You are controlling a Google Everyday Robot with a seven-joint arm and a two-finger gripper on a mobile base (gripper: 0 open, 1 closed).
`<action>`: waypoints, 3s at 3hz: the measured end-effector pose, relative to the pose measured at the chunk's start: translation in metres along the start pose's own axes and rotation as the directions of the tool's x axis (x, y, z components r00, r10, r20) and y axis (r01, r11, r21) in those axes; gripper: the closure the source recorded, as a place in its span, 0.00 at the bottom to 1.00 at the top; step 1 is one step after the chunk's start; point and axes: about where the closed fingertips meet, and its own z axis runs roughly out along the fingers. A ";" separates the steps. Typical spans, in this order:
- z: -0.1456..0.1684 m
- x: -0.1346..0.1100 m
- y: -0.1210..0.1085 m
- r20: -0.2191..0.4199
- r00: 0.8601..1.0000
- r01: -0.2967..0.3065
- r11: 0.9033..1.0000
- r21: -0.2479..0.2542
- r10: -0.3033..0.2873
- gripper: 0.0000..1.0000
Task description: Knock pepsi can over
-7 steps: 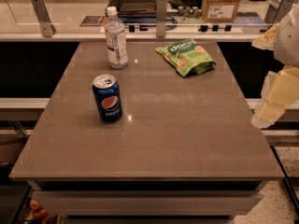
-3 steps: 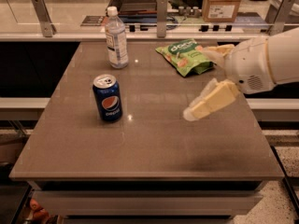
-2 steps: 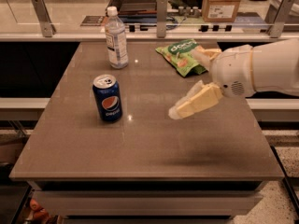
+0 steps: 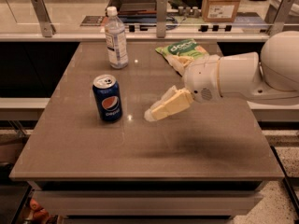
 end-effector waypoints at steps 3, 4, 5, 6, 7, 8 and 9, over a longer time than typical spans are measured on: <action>0.057 -0.013 0.009 0.084 0.996 -0.009 0.999 -0.043 0.013 0.00; 0.065 -0.020 0.009 0.122 0.992 -0.021 0.999 -0.043 0.026 0.00; 0.081 -0.022 0.023 0.129 0.991 -0.030 0.997 -0.070 0.039 0.00; 0.096 -0.022 0.033 0.094 0.995 -0.035 0.997 -0.064 0.041 0.00; 0.106 -0.025 0.039 0.056 0.998 -0.039 0.999 -0.037 0.041 0.00; 0.112 -0.030 0.034 0.065 0.997 -0.040 0.999 -0.002 0.040 0.00; 0.116 -0.031 0.030 0.097 0.994 -0.050 0.999 0.010 0.049 0.00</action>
Offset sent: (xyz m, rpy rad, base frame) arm 0.0171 0.0641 -0.0212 0.0884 0.0056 0.0590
